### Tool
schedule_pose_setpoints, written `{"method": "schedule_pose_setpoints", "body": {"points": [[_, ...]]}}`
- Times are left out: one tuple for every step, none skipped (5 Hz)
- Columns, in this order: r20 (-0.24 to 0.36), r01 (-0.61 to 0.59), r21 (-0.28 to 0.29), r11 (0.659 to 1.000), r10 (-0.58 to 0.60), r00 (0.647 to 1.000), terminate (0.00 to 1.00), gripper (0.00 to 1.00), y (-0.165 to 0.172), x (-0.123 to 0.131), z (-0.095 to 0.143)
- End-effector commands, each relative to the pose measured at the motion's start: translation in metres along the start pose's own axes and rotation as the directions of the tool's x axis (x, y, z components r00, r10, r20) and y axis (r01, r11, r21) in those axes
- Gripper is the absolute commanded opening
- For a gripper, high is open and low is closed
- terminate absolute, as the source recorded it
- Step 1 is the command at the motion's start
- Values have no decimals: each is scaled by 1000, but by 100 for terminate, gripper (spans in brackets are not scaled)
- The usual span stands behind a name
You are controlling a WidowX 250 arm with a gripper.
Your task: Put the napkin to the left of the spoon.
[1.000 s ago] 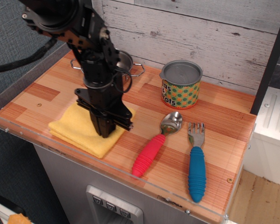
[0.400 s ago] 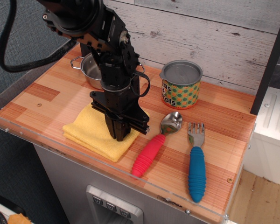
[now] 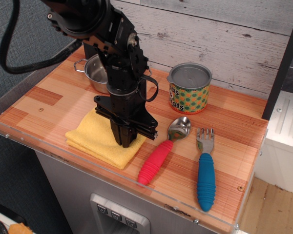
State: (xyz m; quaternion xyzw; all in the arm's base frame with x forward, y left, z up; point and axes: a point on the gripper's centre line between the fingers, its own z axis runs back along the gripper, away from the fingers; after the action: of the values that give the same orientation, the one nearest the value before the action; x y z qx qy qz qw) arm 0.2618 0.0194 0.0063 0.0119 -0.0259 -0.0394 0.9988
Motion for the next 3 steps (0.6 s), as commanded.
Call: {"method": "schedule_pose_setpoints", "body": {"points": [[2,25,-14,1000,-25,1000,0,100,6,0,10],[31,44,-13,999,-44,999,0,100,13,5,20],[66,58,-17,998,-57,996,0,100,16,7,31]]}}
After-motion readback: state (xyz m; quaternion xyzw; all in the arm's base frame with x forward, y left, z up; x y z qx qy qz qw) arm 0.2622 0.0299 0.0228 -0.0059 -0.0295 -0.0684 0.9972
